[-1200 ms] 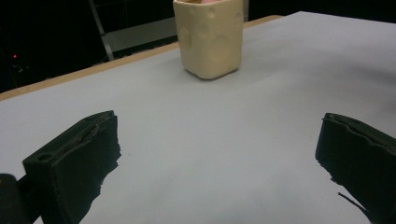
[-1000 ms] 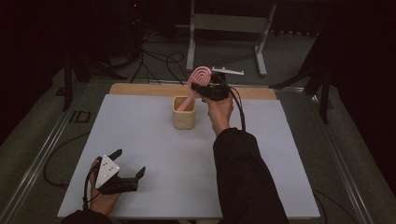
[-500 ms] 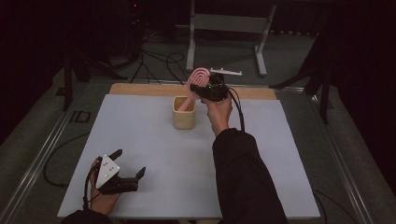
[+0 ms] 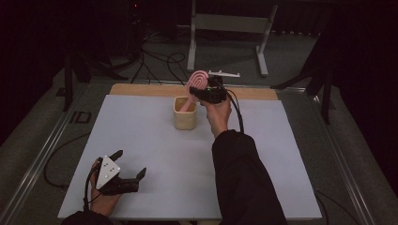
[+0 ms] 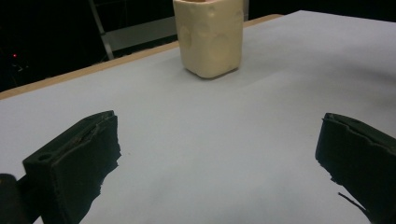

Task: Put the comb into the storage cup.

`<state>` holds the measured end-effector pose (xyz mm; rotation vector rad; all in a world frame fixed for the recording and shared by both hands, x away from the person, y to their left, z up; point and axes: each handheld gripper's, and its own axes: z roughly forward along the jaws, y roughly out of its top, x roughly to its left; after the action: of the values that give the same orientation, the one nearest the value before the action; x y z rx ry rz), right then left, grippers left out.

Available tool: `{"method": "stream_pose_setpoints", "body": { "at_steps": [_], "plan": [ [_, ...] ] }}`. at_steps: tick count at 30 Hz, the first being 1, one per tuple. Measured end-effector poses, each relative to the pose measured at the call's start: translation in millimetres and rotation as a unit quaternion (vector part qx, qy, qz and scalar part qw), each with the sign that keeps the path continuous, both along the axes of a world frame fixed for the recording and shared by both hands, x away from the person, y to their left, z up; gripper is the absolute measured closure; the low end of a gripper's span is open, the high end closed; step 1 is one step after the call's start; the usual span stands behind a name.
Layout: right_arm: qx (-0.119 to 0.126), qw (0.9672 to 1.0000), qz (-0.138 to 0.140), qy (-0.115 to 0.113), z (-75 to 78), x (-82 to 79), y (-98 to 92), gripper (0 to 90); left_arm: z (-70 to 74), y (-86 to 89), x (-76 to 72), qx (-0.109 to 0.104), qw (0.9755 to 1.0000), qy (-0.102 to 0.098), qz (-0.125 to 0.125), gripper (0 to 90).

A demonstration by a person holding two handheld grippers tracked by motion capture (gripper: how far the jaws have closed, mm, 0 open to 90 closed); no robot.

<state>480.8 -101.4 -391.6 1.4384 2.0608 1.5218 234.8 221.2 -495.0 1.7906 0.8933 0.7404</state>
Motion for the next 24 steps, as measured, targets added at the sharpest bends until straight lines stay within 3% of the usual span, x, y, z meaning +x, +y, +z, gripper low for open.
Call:
{"method": "stream_pose_setpoints", "body": {
  "at_steps": [24],
  "plan": [
    [-0.007,1.0,-0.001,0.007,-5.7,0.5,5.3,63.4,0.3,0.2,-0.3,0.001,1.0,0.0,0.0,0.0]
  ]
}}
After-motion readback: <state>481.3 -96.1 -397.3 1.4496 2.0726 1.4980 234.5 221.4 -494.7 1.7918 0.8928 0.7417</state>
